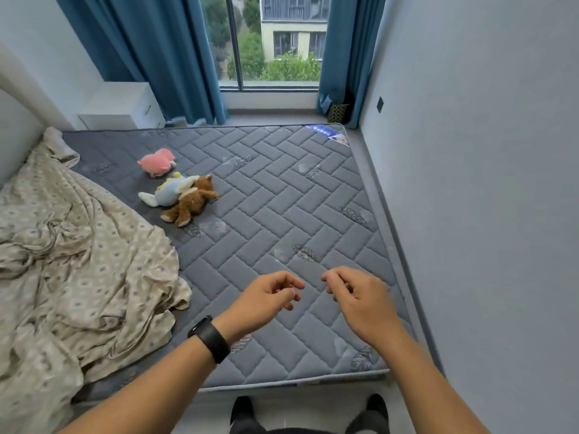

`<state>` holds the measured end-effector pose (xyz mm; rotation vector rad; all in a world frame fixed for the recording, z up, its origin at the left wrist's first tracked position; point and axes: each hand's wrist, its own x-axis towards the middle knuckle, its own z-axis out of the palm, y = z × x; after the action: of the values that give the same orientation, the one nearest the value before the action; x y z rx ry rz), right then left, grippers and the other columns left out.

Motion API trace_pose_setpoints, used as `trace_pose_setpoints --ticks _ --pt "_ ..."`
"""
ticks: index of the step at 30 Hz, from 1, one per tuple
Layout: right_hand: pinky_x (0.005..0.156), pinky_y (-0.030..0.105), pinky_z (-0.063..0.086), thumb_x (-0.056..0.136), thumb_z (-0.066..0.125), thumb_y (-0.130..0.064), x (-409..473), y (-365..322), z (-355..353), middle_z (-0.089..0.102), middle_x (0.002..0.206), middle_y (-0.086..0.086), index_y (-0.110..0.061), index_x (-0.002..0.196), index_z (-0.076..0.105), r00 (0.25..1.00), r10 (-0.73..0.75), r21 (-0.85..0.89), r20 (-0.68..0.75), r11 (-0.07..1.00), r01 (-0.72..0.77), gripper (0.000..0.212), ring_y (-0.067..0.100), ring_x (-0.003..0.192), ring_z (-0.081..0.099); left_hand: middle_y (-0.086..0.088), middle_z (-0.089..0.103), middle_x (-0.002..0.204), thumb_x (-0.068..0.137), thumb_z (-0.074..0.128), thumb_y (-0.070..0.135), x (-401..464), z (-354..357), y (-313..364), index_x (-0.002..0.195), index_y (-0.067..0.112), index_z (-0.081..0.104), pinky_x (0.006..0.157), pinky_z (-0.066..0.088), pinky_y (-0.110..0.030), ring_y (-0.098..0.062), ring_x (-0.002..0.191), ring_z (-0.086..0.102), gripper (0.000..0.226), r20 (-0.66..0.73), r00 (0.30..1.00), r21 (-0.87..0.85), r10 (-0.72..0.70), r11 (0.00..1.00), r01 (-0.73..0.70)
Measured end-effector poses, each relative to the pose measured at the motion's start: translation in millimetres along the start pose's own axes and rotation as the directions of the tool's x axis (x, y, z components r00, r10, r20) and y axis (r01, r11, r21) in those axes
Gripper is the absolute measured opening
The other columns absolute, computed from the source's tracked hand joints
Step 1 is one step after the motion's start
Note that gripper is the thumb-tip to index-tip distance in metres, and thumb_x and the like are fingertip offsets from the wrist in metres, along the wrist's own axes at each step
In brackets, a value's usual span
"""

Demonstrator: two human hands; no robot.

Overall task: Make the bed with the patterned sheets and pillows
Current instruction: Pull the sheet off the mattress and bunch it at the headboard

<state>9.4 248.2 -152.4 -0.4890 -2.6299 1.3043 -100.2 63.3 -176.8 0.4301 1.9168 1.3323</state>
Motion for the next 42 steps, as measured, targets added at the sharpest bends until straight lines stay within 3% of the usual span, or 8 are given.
trace_pose_setpoints --ticks 2,8,20,25,29,31,35,42 --pt "0.068 0.045 0.053 0.103 0.051 -0.04 4 23 -20 0.068 0.079 -0.01 -0.027 0.09 0.071 0.998 -0.022 0.005 0.053 1.0 0.022 0.027 0.011 0.075 0.065 -0.011 0.074 0.097 0.098 0.053 0.004 9 19 1 0.101 0.017 0.071 0.067 0.048 -0.018 -0.011 0.074 0.065 0.023 -0.073 0.997 0.03 -0.002 1.0 0.004" --pt "0.066 0.045 0.053 0.102 0.057 -0.032 41 86 -121 0.069 0.075 -0.007 -0.025 0.087 0.071 0.987 -0.114 0.046 0.11 0.993 0.11 0.022 0.013 0.071 0.065 -0.004 0.074 0.089 0.099 0.053 0.004 23 122 39 0.101 0.016 0.072 0.072 0.049 -0.029 -0.015 0.075 0.066 0.023 -0.325 0.936 -0.227 -0.133 0.972 0.059" --pt "0.071 0.035 0.054 0.1 0.061 -0.027 95 110 -174 0.072 0.088 -0.014 -0.024 0.099 0.074 0.924 -0.246 0.014 0.294 0.967 0.253 0.013 0.007 0.079 0.065 -0.002 0.073 0.089 0.097 0.052 0.0 76 159 84 0.102 0.015 0.07 0.067 0.047 -0.016 -0.007 0.073 0.064 0.024 -0.374 0.924 -0.056 -0.079 0.997 0.062" --pt "0.073 0.033 0.053 0.1 0.06 -0.029 119 126 -186 0.071 0.089 -0.016 -0.029 0.098 0.073 0.851 -0.271 -0.02 0.45 0.949 0.313 0.014 0.005 0.081 0.064 0.001 0.074 0.094 0.098 0.057 0.01 92 180 112 0.104 0.024 0.069 0.079 0.055 -0.027 -0.015 0.081 0.069 0.02 -0.409 0.912 -0.017 -0.038 0.999 0.034" --pt "0.073 0.036 0.053 0.101 0.055 -0.035 160 139 -191 0.068 0.089 -0.016 -0.03 0.101 0.071 0.692 -0.349 0.009 0.632 0.896 0.443 0.017 0.006 0.08 0.062 0.002 0.074 0.096 0.099 0.058 0.014 102 219 121 0.107 0.024 0.069 0.079 0.055 -0.023 -0.016 0.086 0.069 0.017 -0.53 0.841 -0.066 -0.108 0.994 0.086" --pt "0.074 0.035 0.054 0.101 0.052 -0.039 182 145 -200 0.067 0.09 -0.017 -0.032 0.103 0.069 0.538 -0.397 0.038 0.744 0.829 0.558 0.019 0.005 0.082 0.062 -0.001 0.074 0.095 0.099 0.057 0.01 107 248 122 0.106 0.021 0.07 0.073 0.053 -0.019 -0.02 0.084 0.068 0.019 -0.663 0.719 -0.183 -0.206 0.977 0.111" --pt "0.076 0.033 0.054 0.101 0.051 -0.042 215 148 -222 0.067 0.093 -0.019 -0.033 0.107 0.069 0.403 -0.458 0.103 0.792 0.752 0.652 0.022 0.003 0.084 0.062 -0.008 0.075 0.095 0.099 0.054 0.004 119 307 139 0.103 0.018 0.071 0.068 0.051 -0.016 -0.018 0.081 0.067 0.022 -0.751 0.536 -0.448 -0.386 0.894 0.017" --pt "0.078 0.039 0.055 0.102 0.049 -0.039 225 139 -241 0.068 0.098 -0.015 -0.03 0.109 0.069 0.22 -0.52 0.215 0.825 0.65 0.728 0.023 0.006 0.087 0.061 -0.001 0.074 0.095 0.099 0.057 0.006 127 346 178 0.106 0.02 0.071 0.076 0.052 -0.019 -0.011 0.083 0.069 0.02 -0.806 0.501 -0.388 -0.314 0.921 -0.047"
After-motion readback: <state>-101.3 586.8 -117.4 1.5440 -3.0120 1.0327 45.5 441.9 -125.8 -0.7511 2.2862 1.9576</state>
